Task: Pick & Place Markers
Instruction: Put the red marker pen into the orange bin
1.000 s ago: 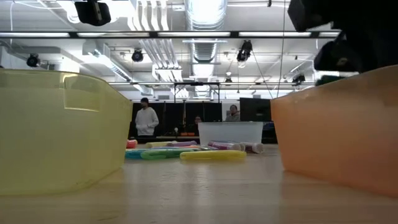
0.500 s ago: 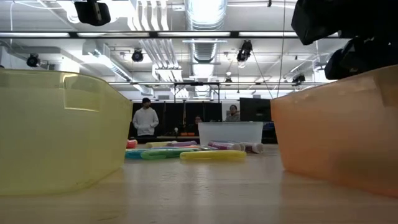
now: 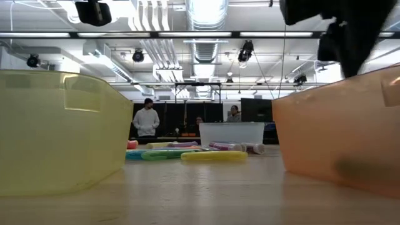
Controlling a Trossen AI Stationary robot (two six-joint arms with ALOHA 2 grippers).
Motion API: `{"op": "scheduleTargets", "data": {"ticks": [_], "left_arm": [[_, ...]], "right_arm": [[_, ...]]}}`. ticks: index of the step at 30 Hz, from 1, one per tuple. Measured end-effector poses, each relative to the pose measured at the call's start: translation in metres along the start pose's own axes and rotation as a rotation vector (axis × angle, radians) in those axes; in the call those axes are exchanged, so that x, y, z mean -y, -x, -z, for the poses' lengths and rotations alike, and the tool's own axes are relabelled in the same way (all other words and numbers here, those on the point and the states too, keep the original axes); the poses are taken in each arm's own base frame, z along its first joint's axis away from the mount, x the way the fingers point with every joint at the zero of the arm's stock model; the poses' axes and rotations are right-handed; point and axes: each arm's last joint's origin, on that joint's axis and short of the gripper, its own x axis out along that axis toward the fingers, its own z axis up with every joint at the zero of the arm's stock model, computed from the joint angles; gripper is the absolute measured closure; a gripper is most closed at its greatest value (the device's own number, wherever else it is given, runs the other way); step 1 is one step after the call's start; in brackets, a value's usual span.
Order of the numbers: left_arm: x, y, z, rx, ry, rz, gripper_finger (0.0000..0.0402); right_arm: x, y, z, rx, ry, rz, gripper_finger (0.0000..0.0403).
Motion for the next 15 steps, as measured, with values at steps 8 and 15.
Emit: {"op": "scheduleTargets", "data": {"ticks": [8, 15], "left_arm": [[-0.001, -0.005, 0.000, -0.001, 0.002, -0.001, 0.0273], [-0.002, -0.008, 0.001, -0.010, 0.026, -0.011, 0.0273]], "right_arm": [[0.024, 0.026, -0.027, 0.212, -0.236, 0.040, 0.0231], [0.049, 0.035, -0.055, 0.385, -0.368, 0.105, 0.0235]]}}
